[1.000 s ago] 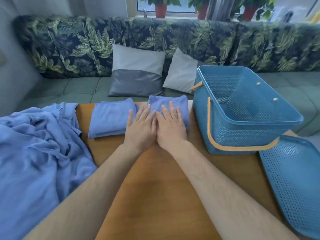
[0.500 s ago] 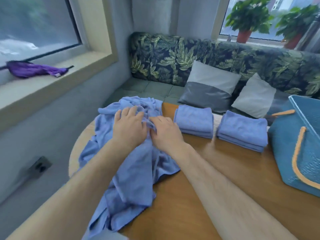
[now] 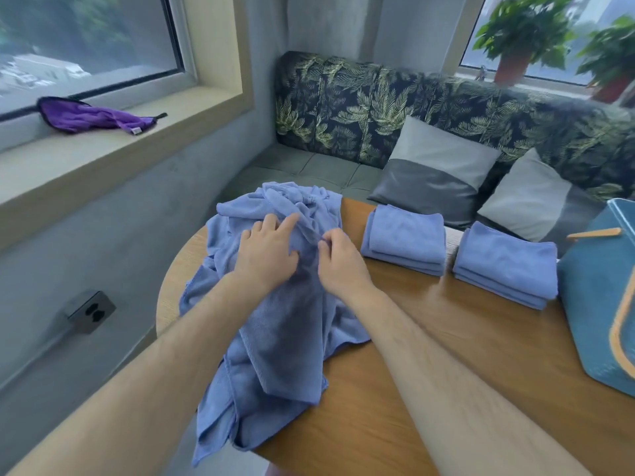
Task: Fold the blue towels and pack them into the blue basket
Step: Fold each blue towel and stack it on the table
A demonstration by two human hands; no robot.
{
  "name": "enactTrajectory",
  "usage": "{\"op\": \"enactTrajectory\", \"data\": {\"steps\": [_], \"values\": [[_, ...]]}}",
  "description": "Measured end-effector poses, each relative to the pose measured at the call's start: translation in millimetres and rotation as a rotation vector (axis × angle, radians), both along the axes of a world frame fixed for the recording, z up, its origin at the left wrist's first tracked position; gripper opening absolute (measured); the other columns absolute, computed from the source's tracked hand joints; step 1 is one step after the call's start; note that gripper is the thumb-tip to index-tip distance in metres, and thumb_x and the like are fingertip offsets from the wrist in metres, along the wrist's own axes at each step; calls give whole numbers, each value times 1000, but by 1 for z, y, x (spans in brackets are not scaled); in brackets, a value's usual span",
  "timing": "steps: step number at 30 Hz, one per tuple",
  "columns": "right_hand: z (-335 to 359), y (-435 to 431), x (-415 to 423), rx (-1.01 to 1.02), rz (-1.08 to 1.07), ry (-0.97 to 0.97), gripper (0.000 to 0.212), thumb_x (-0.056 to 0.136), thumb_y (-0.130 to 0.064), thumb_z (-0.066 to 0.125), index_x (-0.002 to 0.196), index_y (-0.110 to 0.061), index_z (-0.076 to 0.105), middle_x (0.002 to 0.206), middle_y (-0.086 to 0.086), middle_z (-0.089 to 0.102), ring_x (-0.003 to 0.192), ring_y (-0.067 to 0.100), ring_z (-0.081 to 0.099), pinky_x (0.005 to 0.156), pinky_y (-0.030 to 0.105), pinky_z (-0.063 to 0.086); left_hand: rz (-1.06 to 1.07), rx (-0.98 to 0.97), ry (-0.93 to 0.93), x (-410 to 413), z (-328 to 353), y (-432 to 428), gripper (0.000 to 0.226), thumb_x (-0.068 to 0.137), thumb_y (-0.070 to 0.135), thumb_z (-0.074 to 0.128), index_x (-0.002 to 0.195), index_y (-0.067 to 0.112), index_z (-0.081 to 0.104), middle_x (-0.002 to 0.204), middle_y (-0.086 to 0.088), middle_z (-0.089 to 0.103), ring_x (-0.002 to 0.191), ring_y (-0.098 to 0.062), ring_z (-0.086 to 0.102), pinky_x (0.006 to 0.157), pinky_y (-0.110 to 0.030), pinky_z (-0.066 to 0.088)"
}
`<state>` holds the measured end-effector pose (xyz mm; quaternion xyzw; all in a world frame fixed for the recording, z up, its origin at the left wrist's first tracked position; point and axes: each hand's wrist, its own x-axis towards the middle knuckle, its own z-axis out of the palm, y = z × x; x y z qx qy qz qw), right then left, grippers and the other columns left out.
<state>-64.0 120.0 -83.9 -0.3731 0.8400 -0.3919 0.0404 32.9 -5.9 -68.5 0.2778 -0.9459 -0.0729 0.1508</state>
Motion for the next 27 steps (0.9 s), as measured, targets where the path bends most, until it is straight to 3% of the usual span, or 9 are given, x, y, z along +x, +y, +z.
{"op": "enactTrajectory", "data": {"steps": [3,5,8,10,14,18,21,23,27], "values": [[13,18,2,-132,-1,-95,10,106,-21,42,97,-24,46,81,-11,54,79,14,54,75,40,47,-8,-7,-6,-7,6,4,68,93,37,59,155,35,31,120,-6,55,112,-30,53,94,-41,40],[22,36,4,-214,-7,-101,9,106,-17,43,100,-20,49,77,-13,53,71,3,51,70,29,41,10,-20,-26,-12,9,7,54,96,41,56,148,33,41,118,-6,58,112,-31,54,92,-41,40],[31,68,4,-266,-45,-168,8,106,-15,43,102,-17,50,76,-12,55,69,-7,53,66,16,39,-24,67,73,-21,11,19,18,97,35,54,102,21,65,100,-4,62,98,-31,58,76,-38,40],[33,88,1,-246,-81,-217,6,104,-19,45,103,-21,50,82,-14,56,75,-4,54,70,21,38,-138,231,138,-23,11,39,22,98,33,57,82,19,62,87,1,62,87,-26,59,72,-36,42],[28,109,-9,-178,-106,-446,19,97,-34,50,110,-24,59,99,-12,62,97,9,56,85,30,42,-369,362,165,-18,5,98,16,98,27,60,84,19,62,88,4,61,83,-14,55,76,-33,44],[26,117,-9,-33,-32,-567,49,88,-59,54,73,-13,65,69,-6,64,70,11,57,75,34,47,-521,482,151,-6,-2,137,8,96,27,63,92,21,68,90,12,66,85,-7,60,76,-30,48],[20,125,-5,-38,-54,-724,31,96,-28,64,72,-8,70,65,1,62,56,11,52,51,18,43,-553,787,133,10,6,141,7,90,23,68,91,19,73,93,3,75,92,-17,70,88,-38,55],[15,131,-4,-34,-72,-676,20,92,-14,66,82,1,73,72,6,64,61,11,53,52,18,42,-499,863,211,16,11,138,7,89,22,68,91,18,73,92,0,75,93,-19,71,89,-38,54],[16,150,-4,-121,-117,-616,33,99,-17,57,68,-9,51,50,2,49,47,9,44,52,21,38,-325,259,204,10,7,120,18,89,22,66,106,24,71,106,9,67,103,-13,59,93,-37,47]]}}
